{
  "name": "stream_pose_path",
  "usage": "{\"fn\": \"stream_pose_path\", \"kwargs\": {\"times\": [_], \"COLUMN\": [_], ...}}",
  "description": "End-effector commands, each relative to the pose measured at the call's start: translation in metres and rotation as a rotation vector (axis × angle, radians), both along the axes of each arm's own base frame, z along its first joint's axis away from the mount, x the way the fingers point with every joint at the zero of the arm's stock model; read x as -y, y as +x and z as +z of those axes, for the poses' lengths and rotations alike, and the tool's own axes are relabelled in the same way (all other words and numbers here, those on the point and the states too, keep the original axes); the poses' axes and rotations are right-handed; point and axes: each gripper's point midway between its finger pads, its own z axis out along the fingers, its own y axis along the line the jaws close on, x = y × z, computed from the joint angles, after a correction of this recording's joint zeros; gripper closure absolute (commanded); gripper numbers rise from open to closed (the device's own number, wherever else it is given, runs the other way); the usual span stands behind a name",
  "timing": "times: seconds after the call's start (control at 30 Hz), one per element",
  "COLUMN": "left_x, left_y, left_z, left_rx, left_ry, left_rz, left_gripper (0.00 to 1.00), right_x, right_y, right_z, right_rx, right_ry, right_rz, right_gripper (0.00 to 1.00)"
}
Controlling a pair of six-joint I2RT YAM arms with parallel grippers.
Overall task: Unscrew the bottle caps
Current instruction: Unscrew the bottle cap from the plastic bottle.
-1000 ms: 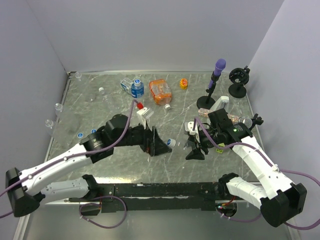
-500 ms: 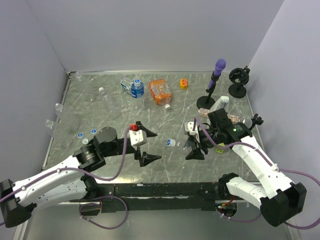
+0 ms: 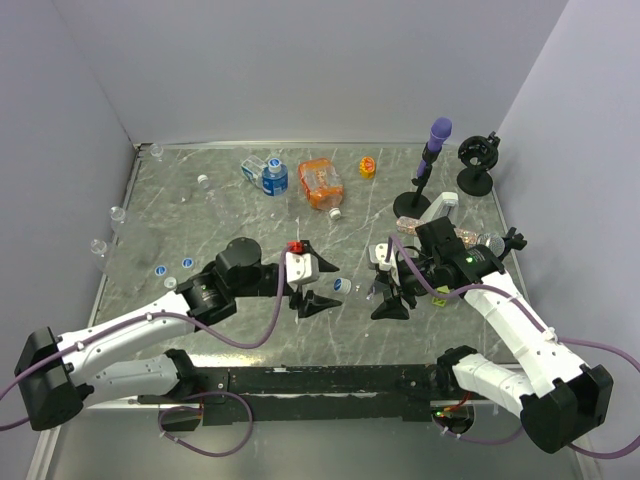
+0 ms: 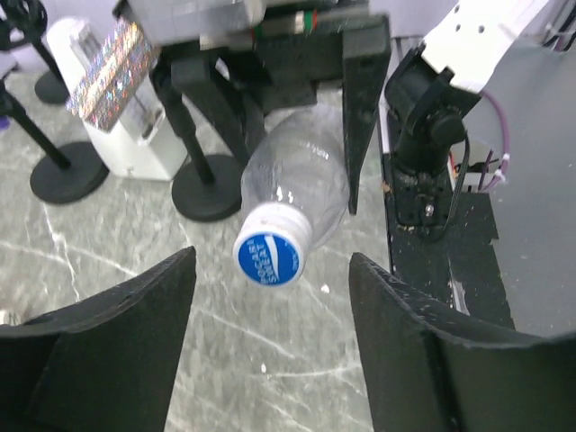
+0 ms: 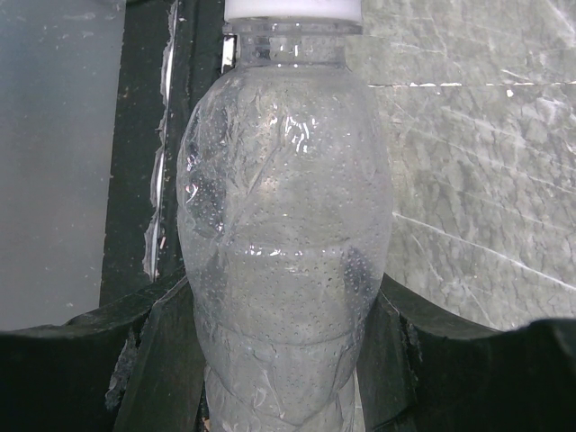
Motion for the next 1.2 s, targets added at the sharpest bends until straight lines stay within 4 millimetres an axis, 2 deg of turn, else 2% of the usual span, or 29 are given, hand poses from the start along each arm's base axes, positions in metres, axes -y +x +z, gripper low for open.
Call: {"fn": "stream_pose_path", "kwargs": {"times": [0.0,0.2,0.3,0.37,0.47,0.53,0.57,0.7,0.83,0.9,1.0,1.1,1.13,1.17], "left_x": [0.007,0.010,0.010,0.011,0.014,0.017,0.018,0.018,0.014,0.011,0.006,0.012,0.014,0.015], "left_y": [-0.006,-0.007,-0.007,-0.007,-0.003,-0.004,-0.002,-0.002,-0.008,-0.006,0.002,0.003,0.003,0.003], "left_z": [0.039,0.032,0.030,0.031,0.033,0.032,0.033,0.013,0.009,0.010,0.003,0.005,0.007,0.009], "left_rx": [0.054,0.026,0.015,-0.009,-0.113,-0.287,-0.375,-0.829,-1.194,-1.271,-1.288,-1.284,-1.278,-1.262], "left_ry": [-0.103,-0.065,-0.051,-0.053,-0.046,-0.016,-0.009,0.157,0.140,0.088,0.084,0.085,0.087,0.089], "left_rz": [-0.055,-0.073,-0.076,-0.073,-0.033,0.004,0.043,0.238,0.399,0.454,0.539,0.517,0.496,0.487], "left_gripper": [0.32,0.57,0.62,0.73,0.91,0.99,0.99,0.99,0.99,0.99,0.99,0.99,0.97,0.84], "right_x": [-0.005,-0.005,-0.005,-0.005,-0.005,-0.005,-0.005,-0.004,-0.004,-0.005,-0.005,-0.006,-0.005,-0.005], "right_y": [-0.001,-0.001,-0.001,-0.001,-0.001,0.000,0.000,0.000,0.001,0.002,0.002,0.002,0.002,0.002], "right_z": [0.008,0.008,0.009,0.008,0.009,0.008,0.008,0.008,0.006,0.007,0.009,0.009,0.009,0.008], "right_rx": [0.030,0.030,0.031,0.028,0.032,0.032,0.031,0.033,0.030,0.028,0.024,0.017,0.018,0.019], "right_ry": [0.046,0.046,0.047,0.046,0.046,0.042,0.042,0.040,0.036,0.037,0.039,0.037,0.036,0.037], "right_rz": [0.030,0.029,0.031,0.029,0.028,0.025,0.024,0.022,0.019,0.019,0.022,0.024,0.023,0.023], "right_gripper": [0.84,0.84,0.84,0.84,0.84,0.84,0.84,0.84,0.84,0.84,0.84,0.84,0.84,0.84]}}
